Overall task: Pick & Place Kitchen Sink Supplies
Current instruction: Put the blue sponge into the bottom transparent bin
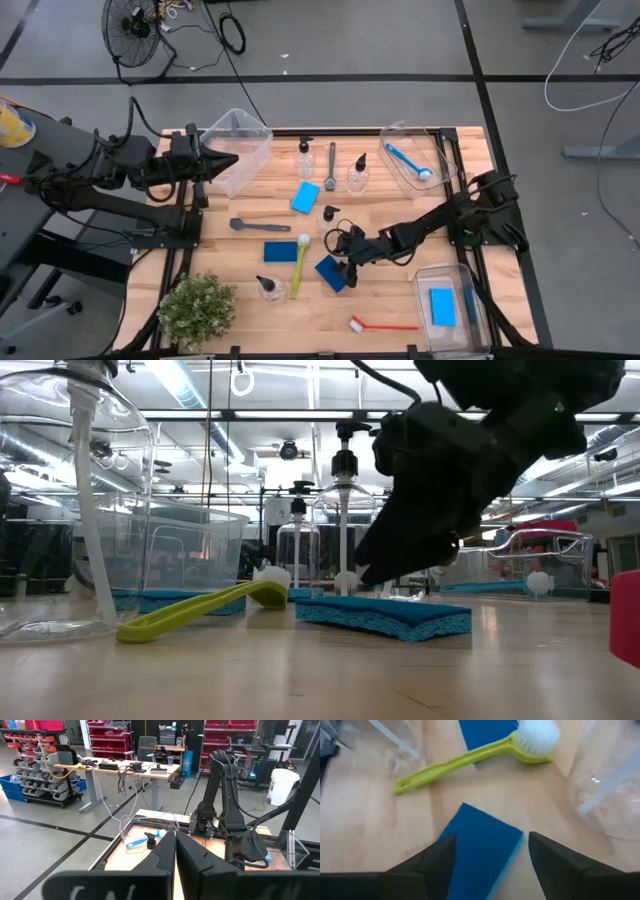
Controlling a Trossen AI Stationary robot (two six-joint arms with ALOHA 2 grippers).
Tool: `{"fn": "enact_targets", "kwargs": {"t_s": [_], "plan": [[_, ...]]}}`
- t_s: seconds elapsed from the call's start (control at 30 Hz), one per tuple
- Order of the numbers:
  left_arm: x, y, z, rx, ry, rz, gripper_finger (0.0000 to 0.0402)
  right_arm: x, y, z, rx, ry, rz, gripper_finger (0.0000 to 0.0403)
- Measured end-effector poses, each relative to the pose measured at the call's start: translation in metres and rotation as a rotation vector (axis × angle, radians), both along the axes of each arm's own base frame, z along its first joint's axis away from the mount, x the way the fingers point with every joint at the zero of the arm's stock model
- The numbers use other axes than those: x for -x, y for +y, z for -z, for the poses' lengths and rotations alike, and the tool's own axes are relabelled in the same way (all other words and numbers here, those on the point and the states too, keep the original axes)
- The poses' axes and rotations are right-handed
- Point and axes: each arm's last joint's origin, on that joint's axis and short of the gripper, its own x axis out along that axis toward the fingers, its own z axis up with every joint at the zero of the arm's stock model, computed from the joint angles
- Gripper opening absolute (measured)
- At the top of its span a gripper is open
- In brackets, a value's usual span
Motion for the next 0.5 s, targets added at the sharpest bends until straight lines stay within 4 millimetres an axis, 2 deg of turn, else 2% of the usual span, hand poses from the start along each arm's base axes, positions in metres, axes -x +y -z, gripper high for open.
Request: {"fn": "enact_targets", "kwargs": {"t_s": [0.2,0.5], "plan": [[0.000,0.000,0.000,0.000,0.004,0.000,0.0016,0.000,-0.001,0.004,0.068,0.010,-0.012,0.0249],[0.000,0.000,0.000,0.000,0.004,0.000,0.0016,-0.005,0.001,0.020,0.049,0.007,-0.029,0.0249]]}}
